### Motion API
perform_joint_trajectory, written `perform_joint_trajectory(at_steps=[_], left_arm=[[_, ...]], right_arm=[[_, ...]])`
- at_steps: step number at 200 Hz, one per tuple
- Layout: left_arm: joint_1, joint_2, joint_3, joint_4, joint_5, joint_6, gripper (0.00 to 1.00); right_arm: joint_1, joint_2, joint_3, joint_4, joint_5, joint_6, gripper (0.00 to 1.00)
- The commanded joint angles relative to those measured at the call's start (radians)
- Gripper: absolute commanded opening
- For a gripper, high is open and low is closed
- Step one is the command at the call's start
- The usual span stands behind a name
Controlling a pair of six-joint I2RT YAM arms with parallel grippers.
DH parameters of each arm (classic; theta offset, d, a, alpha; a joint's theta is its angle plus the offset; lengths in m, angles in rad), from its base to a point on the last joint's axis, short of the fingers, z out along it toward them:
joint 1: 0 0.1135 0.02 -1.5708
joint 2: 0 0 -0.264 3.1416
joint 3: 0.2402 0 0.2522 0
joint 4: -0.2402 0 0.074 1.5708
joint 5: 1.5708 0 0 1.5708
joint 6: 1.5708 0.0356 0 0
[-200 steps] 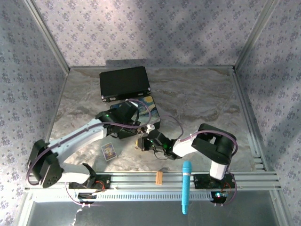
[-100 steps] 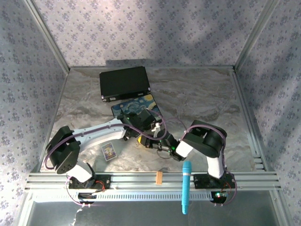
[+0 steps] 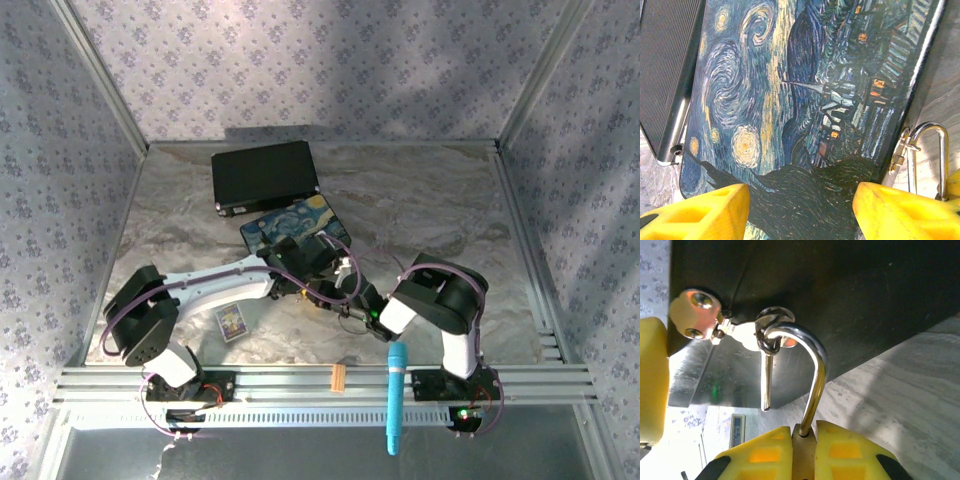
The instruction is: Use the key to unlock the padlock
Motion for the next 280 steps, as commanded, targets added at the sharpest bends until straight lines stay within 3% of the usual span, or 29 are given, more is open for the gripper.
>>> perform_joint_trajectory(at_steps=[1,49,98,154,196,218,248,280], left_arm=[[-0.015,0.097,-0.087,-0.139,0.177,0.03,0.61],[-0.048,0.103,-0.108,-0.108,0.165,0.038,0.61],[-0.05,0.137,-0.13,-0.099,0.145,0.029,0.6],[-0.05,0.131,-0.095,-0.096,0.039,0.009,0.63],[-0.058,0.113,-0.058,-0.095,-0.009,-0.017,0.9],[-0.071,0.096,-0.014,-0.116,-0.075,-0.085,0.99],[-0.112,0.076,0.108,-0.269,-0.162,-0.28,1.0],[-0.168,0.097,0.164,-0.393,-0.125,-0.463,1.0]], right_arm=[[0.009,-0.055,-0.001,0.055,0.219,0.018,0.0],[-0.047,-0.082,-0.021,0.07,0.181,0.005,0.0],[-0.094,-0.185,-0.045,-0.045,0.134,-0.058,0.0],[-0.249,-0.266,-0.068,-0.365,-0.229,-0.094,0.0],[-0.387,-0.416,0.027,-0.937,-0.448,-0.293,0.0],[-0.46,-0.411,0.134,-1.286,-0.522,-0.434,0.0],[-0.521,-0.366,0.246,-1.614,-0.511,-0.597,0.0],[-0.59,-0.285,0.358,-1.85,-0.511,-0.727,0.0]])
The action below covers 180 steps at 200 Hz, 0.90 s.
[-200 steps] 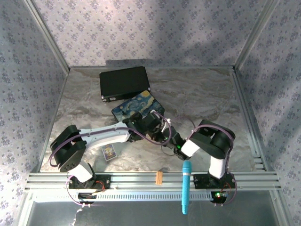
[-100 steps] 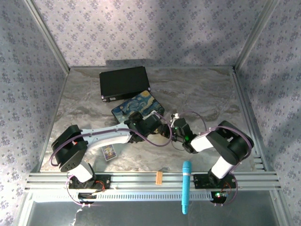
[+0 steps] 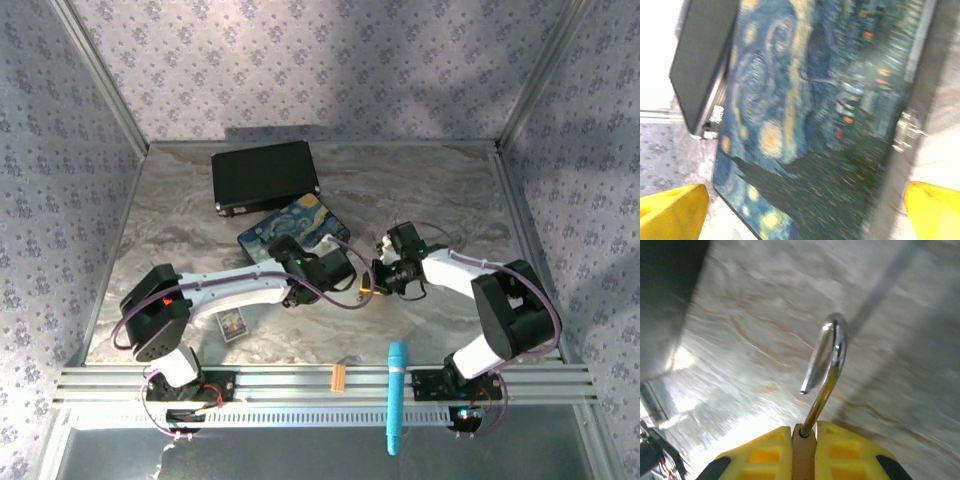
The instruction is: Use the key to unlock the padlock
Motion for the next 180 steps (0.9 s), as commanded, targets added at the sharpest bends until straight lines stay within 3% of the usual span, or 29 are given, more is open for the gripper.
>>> perform_joint_trajectory(at_steps=[1,45,77,90,128,180], left_arm=[[-0.045,0.03,0.038,-0.187,0.05,-0.198,1.0],[-0.052,0.142,0.016,-0.356,-0.007,-0.441,1.0],[0.019,0.152,-0.041,-0.374,-0.016,-0.531,1.0],[0.057,0.118,-0.073,-0.343,-0.013,-0.52,1.0],[0.185,0.01,-0.154,-0.259,0.013,-0.462,1.0],[0.293,-0.095,-0.213,-0.111,0.103,-0.368,1.0]], right_arm=[[-0.035,0.064,0.081,-0.35,-0.02,-0.175,0.0],[-0.052,0.124,0.173,-0.475,0.063,-0.245,0.0],[-0.052,0.138,0.233,-0.551,0.175,-0.286,0.1],[-0.053,0.142,0.255,-0.572,0.211,-0.295,0.16],[-0.049,0.159,0.295,-0.591,0.269,-0.31,0.23],[-0.046,0.154,0.299,-0.579,0.281,-0.317,0.32]])
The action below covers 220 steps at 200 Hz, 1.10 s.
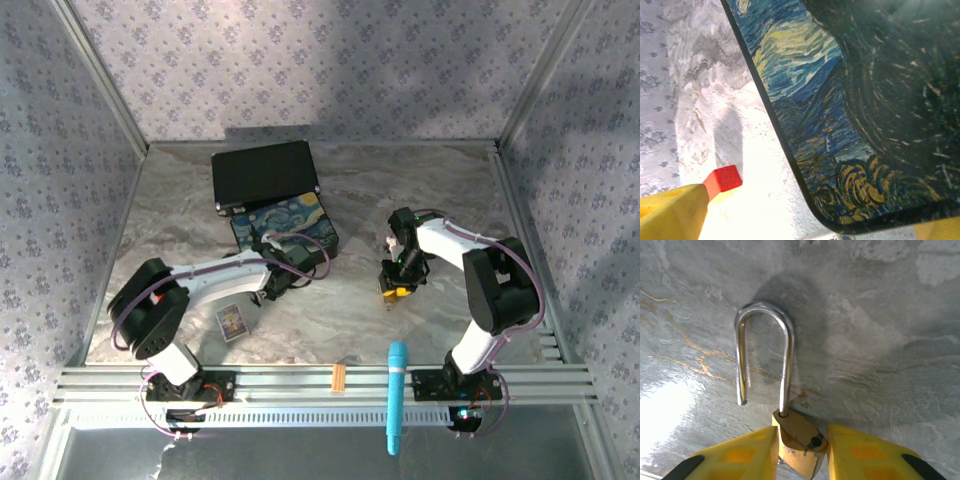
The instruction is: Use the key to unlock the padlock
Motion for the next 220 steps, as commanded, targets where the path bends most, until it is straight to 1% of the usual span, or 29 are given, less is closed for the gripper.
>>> perform_joint_trajectory(at_steps=[1,15,27,60,77,84,89,92,111,123,136,144,153,158,167,171,177,183,187,191,197,202,206,212,220], left_arm=[[0.049,-0.045,-0.023,0.09,0.05,0.056,1.0],[0.082,-0.069,-0.031,0.108,0.083,0.08,1.0],[0.105,-0.094,-0.043,0.129,0.109,0.103,1.0],[0.108,-0.125,-0.058,0.131,0.131,0.094,1.0],[0.09,-0.174,-0.076,0.124,0.135,0.076,1.0],[0.08,-0.209,-0.084,0.118,0.137,0.066,1.0],[0.072,-0.238,-0.086,0.111,0.137,0.057,1.0],[0.067,-0.256,-0.088,0.11,0.135,0.053,1.0],[0.032,-0.388,-0.097,0.115,0.153,0.039,1.0],[0.034,-0.466,-0.105,0.154,0.165,0.054,1.0],[0.052,-0.537,-0.111,0.202,0.139,0.077,1.0],[0.074,-0.57,-0.11,0.229,0.122,0.097,1.0],[0.113,-0.594,-0.105,0.237,0.107,0.116,1.0],[0.137,-0.601,-0.104,0.274,0.097,0.121,1.0],[0.203,-0.605,-0.11,0.321,0.091,0.136,1.0],[0.235,-0.604,-0.116,0.348,0.1,0.147,1.0],[0.286,-0.6,-0.123,0.387,0.135,0.171,1.0],[0.335,-0.593,-0.13,0.433,0.169,0.207,1.0],[0.359,-0.587,-0.14,0.469,0.172,0.232,1.0],[0.377,-0.582,-0.152,0.504,0.148,0.25,1.0],[0.391,-0.575,-0.176,0.559,0.082,0.282,1.0],[0.398,-0.569,-0.209,0.646,0.005,0.318,1.0],[0.407,-0.565,-0.239,0.713,-0.031,0.358,1.0],[0.424,-0.558,-0.273,0.793,-0.049,0.417,1.0],[0.462,-0.548,-0.289,0.841,-0.026,0.454,1.0]], right_arm=[[0.001,0.004,0.02,-0.031,0.023,-0.018,0.32],[0.001,-0.008,0.026,-0.032,0.023,-0.018,0.34],[0.003,-0.027,0.024,-0.027,0.027,-0.014,0.38],[0.017,-0.113,0.041,-0.02,0.071,0.007,0.58],[0.033,-0.173,0.06,-0.011,0.148,0.016,0.67],[0.039,-0.2,0.065,0.002,0.187,0.017,0.69],[0.044,-0.224,0.064,0.019,0.215,0.021,0.7],[0.045,-0.238,0.064,0.038,0.233,0.036,0.73],[0.044,-0.333,0.042,0.142,0.296,0.049,0.77],[0.037,-0.394,0.015,0.233,0.315,0.026,0.79],[0.026,-0.462,-0.026,0.344,0.354,0.013,0.84],[0.014,-0.501,-0.055,0.412,0.375,0.006,0.86],[-0.006,-0.538,-0.092,0.485,0.366,-0.025,0.87],[-0.02,-0.552,-0.11,0.525,0.366,-0.034,0.89],[-0.043,-0.563,-0.138,0.586,0.387,-0.046,0.9],[-0.05,-0.563,-0.154,0.611,0.395,-0.052,0.91],[-0.063,-0.558,-0.178,0.644,0.403,-0.06,0.89],[-0.075,-0.553,-0.197,0.683,0.406,-0.094,0.89],[-0.083,-0.548,-0.209,0.704,0.416,-0.116,0.89],[-0.089,-0.542,-0.22,0.727,0.436,-0.13,0.89],[-0.102,-0.532,-0.238,0.757,0.457,-0.155,0.88],[-0.114,-0.525,-0.251,0.779,0.463,-0.179,0.89],[-0.124,-0.52,-0.263,0.805,0.475,-0.195,0.89],[-0.139,-0.513,-0.287,0.847,0.499,-0.21,0.89],[-0.164,-0.506,-0.319,0.905,0.509,-0.232,0.9]])
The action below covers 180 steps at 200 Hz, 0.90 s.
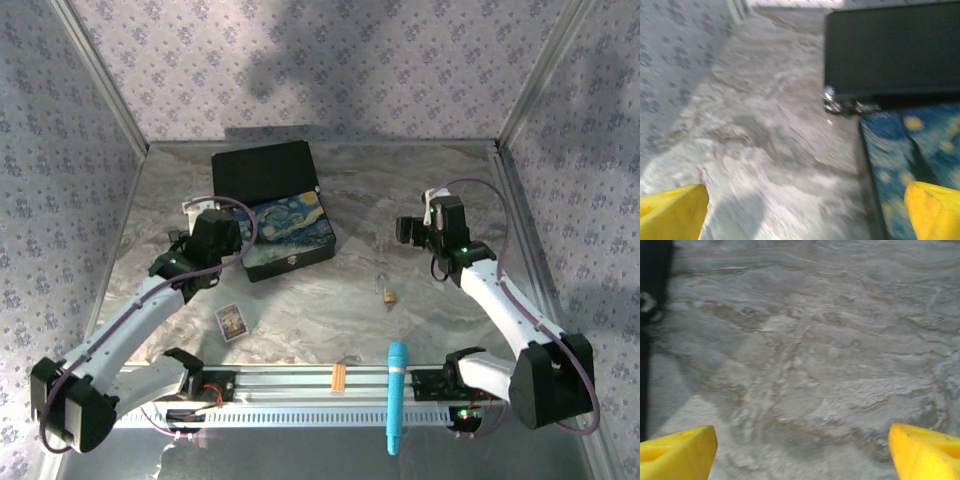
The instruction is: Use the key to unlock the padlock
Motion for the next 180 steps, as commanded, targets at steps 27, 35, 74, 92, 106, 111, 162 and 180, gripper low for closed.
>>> perform_joint_trajectory(at_steps=[27,35,74,92,106,111,162,180], left_arm=[[0.183,0.073,-0.142,0.402,-0.067,0.211,1.0],[0.217,0.084,-0.188,0.477,-0.046,0.242,1.0],[0.403,0.215,-0.346,0.778,0.216,0.222,1.0],[0.428,0.279,-0.351,0.868,0.28,0.236,1.0],[0.464,0.314,-0.386,1.027,0.369,0.246,1.0],[0.476,0.319,-0.371,0.996,0.37,0.237,1.0],[0.511,0.506,-0.434,1.326,0.527,0.289,1.0],[0.509,0.494,-0.39,1.22,0.544,0.293,1.0]], right_arm=[[-0.136,0.069,-0.135,0.318,0.093,-0.13,0.91],[-0.157,0.085,-0.162,0.373,0.081,-0.128,0.91],[-0.224,0.227,-0.282,0.693,0.005,-0.125,0.9],[-0.23,0.245,-0.274,0.712,-0.022,-0.164,0.87],[-0.243,0.257,-0.326,0.828,-0.04,-0.166,0.88],[-0.256,0.265,-0.339,0.861,-0.049,-0.153,0.88],[-0.28,0.351,-0.363,0.96,-0.095,-0.14,0.92],[-0.273,0.354,-0.358,0.958,-0.088,-0.146,0.99]])
